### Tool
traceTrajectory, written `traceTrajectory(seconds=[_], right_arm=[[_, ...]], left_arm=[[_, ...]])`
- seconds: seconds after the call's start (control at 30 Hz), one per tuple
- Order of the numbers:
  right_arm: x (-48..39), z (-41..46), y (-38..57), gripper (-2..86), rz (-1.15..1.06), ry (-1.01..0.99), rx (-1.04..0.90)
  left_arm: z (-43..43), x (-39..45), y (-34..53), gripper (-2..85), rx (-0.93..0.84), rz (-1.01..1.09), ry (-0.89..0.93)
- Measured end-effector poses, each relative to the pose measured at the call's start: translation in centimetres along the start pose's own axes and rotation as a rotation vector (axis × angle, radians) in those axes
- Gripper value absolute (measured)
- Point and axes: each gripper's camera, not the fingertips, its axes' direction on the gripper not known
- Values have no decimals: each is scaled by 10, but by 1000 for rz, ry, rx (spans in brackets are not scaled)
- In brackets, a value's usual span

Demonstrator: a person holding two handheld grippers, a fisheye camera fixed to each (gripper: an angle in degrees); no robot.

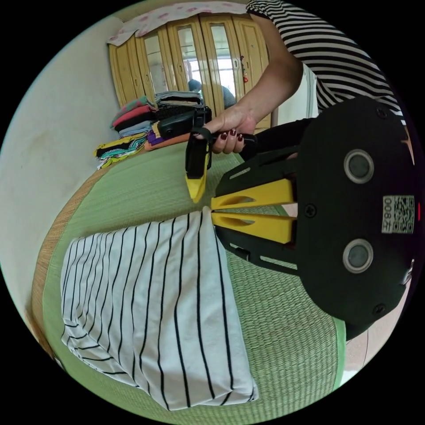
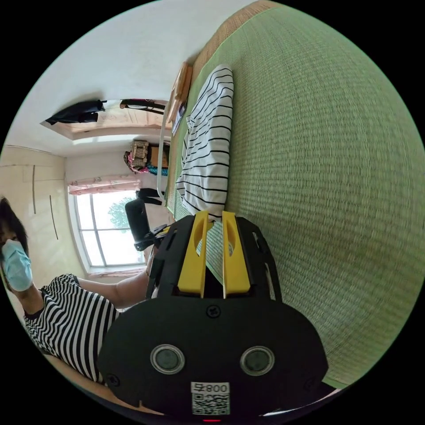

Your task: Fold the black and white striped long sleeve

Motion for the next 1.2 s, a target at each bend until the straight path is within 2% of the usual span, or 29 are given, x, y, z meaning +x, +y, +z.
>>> traceTrajectory(seconds=[0.47,0.93,1.2], right_arm=[[74,28,10,80,90,-252,-19],[107,57,16,46,135,-367,-6],[98,57,19,25,104,-364,11]], left_arm=[[8,-9,-2,4,27,20,93],[40,-40,4,4,20,11,124],[38,-82,31,7,97,-101,219]])
